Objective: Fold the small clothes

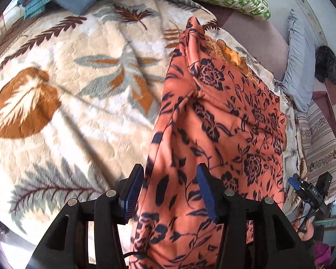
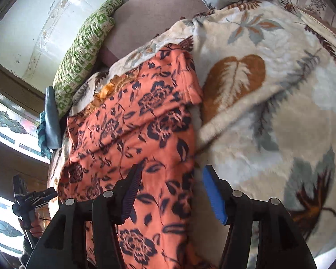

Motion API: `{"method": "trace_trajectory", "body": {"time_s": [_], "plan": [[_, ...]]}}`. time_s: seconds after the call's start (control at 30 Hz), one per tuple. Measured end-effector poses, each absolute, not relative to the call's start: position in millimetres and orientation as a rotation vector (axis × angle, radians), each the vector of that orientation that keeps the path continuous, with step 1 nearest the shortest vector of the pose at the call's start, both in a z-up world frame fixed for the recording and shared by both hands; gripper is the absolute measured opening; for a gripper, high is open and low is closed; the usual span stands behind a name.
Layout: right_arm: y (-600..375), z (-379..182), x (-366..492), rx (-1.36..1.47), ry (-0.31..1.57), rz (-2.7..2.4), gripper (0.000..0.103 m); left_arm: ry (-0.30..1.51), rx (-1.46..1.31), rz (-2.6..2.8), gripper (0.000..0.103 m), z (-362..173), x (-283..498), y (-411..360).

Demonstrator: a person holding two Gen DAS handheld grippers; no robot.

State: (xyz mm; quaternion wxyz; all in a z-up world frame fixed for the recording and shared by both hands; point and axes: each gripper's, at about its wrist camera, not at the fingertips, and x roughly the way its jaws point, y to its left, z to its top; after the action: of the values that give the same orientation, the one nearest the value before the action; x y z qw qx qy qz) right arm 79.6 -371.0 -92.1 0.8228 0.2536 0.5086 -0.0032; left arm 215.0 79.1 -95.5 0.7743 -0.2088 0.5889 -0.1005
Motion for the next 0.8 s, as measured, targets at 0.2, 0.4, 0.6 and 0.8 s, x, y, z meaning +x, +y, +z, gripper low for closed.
{"method": "trace_trajectory", "body": {"time_s": [0.2,0.4,0.6,0.8], "plan": [[-374,-116,16,0.620,1.168,0.017,0.060,1.329,-0.585,-0.278,0.051,-116,164,104],[-353,-139,-11,0.646,1.226,0.131,0.060,1.358,-0.590,-0.291,0.058,-127,150,100],[-338,-135,-9,0.558,1.247,0.222,0.060,1.349,-0.519,-0.286,0.063,-127,148,91],[-343,-120,-23,0.589,1.169,0.268,0.009,1.343,-0.518,-0.276,0.061,-125,147,81]]}}
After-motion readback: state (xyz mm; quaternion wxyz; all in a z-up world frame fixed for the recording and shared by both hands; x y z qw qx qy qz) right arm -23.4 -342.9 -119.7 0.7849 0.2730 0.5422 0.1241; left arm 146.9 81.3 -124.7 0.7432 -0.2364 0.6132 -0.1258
